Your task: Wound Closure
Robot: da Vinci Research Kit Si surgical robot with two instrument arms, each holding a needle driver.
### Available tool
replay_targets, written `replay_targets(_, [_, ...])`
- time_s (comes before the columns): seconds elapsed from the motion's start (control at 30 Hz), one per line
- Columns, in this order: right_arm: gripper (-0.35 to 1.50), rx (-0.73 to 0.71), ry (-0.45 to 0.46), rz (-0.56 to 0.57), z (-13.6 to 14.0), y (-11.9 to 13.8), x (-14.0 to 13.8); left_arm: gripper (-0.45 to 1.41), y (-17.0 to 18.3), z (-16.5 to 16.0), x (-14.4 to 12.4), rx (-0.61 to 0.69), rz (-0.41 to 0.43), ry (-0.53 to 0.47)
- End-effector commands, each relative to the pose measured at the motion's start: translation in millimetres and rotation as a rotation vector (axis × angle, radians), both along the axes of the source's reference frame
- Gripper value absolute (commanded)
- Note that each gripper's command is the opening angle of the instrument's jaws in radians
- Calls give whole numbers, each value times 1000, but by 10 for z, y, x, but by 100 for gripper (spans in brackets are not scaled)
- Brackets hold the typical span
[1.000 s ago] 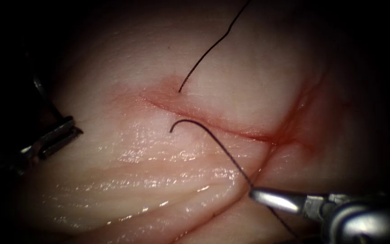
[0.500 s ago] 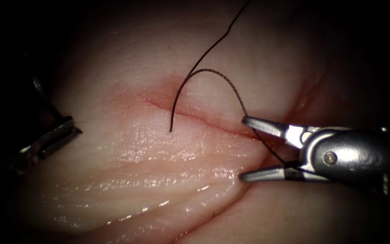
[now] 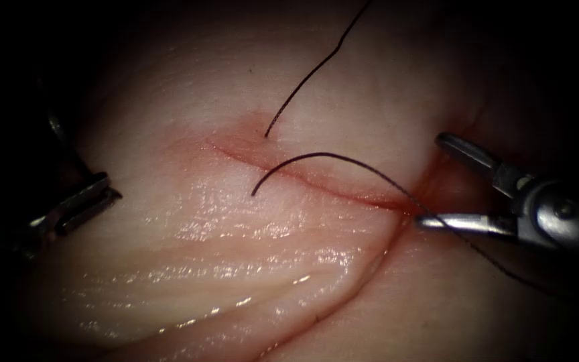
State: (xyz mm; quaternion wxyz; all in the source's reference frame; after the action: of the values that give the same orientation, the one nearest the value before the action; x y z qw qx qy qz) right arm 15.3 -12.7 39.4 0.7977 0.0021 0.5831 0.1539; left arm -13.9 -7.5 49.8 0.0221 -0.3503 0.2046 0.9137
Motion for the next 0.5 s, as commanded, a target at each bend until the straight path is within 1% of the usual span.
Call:
replay_targets(0.03, [148, 2, -28, -1, 3, 1, 4, -45, -1, 5, -5, -1, 0, -1])
replay_targets(0.1, [148, 13, -47, -7, 4, 0, 3, -45, 0, 6, -5, -1, 0, -1])
replay_targets(0.17, [146, 18, -27, -39, 6, -3, 8, -45, 0, 7, -6, 1, 1, 1])
replay_targets(0.2, [141, 3, -10, -62, 10, -7, 18, -45, -1, 7, -7, 1, 2, 4])
replay_targets(0.3, [136, -1, 7, -94, 18, -12, 38, -45, -2, 8, -8, 0, 0, 5])
replay_targets(0.5, [126, -26, 5, -119, 40, -14, 76, -45, -2, 8, -8, 0, 0, 5])
